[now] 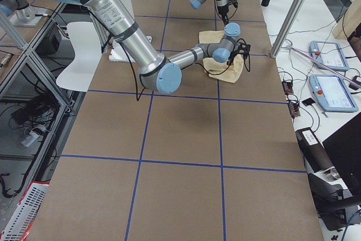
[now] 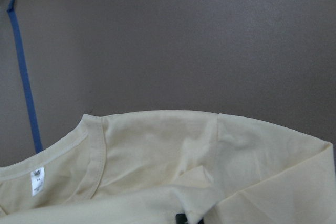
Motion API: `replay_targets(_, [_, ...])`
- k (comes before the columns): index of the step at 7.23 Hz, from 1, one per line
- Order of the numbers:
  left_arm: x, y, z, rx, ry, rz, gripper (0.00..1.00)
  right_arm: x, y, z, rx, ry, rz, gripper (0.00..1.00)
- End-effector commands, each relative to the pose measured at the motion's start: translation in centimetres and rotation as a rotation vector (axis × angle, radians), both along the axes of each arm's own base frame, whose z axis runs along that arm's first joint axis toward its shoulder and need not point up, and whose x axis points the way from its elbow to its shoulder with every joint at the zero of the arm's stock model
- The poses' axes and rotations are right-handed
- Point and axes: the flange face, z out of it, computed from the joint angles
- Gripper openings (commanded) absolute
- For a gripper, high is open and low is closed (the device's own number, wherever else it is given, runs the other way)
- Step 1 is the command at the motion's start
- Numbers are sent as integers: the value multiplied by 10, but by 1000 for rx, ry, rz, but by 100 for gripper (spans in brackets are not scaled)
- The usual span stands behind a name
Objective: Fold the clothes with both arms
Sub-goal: 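Lower the hem onto the collar and open both grippers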
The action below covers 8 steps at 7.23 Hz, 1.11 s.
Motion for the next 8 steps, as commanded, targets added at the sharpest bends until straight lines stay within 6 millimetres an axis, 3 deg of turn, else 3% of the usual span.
replay_targets(1, [1, 1, 8, -6, -12, 0, 0, -10, 4, 1, 15, 18, 15, 0])
replay_targets(3, [0, 0, 7, -3, -12, 1, 0, -11, 2, 6, 19, 34, 33, 0])
replay_targets(4, [0, 0, 3, 4, -5, 4, 65, -11, 1, 2, 22, 31, 37, 0])
replay_targets(5, [0, 0, -1, 6, -3, 1, 99, -10, 0, 0, 22, 28, 41, 27])
replay_targets(6, [-5, 1, -6, 15, 7, 0, 100, -9, -3, -5, 25, 26, 51, 99])
replay_targets(8, [-25, 4, -22, 39, 33, -9, 100, 5, -5, -13, 15, -10, 22, 100])
